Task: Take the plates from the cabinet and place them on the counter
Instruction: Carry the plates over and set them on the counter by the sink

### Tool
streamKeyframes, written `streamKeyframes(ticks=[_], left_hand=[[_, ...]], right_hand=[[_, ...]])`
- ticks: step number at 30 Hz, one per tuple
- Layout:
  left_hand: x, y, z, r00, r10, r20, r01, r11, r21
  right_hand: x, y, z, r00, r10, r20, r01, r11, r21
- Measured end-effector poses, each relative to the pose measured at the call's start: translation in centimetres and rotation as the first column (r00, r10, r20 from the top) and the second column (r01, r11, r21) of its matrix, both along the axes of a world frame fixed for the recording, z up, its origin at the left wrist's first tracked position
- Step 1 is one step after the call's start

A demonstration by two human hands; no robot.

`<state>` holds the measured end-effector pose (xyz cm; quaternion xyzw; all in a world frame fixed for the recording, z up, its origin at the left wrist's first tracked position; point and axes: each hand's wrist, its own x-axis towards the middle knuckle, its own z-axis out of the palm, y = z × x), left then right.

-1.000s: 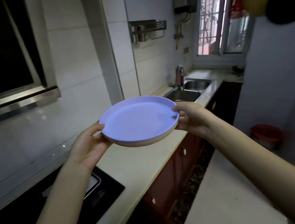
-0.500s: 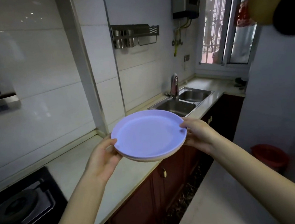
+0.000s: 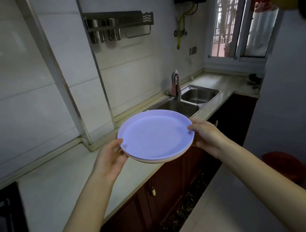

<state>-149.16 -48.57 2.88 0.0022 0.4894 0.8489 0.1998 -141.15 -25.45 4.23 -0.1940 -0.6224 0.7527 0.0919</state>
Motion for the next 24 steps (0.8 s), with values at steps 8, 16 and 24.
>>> streamKeyframes(ticks=[8,16,24], left_hand=[[-9.1,6.8,-2.5,0.999,0.024,0.042,-0.024,1.0,-0.006],[-22.0,12.3,-4.8,0.997,0.005,-0.078,-0.013,0.994,-0.105],[-32.1,15.9,-8.3,0.993,0.115,-0.027,-0.118,0.975,-0.189]], right_hand=[[-8.8,6.8,-1.8,0.998,-0.045,0.045,0.044,0.999,0.017],[-22.2,12.3,-2.9,0.999,0.015,0.032,-0.017,0.998,0.063],[-33.5,16.1,-5.3,0.992,0.107,0.064,-0.11,0.992,0.06]])
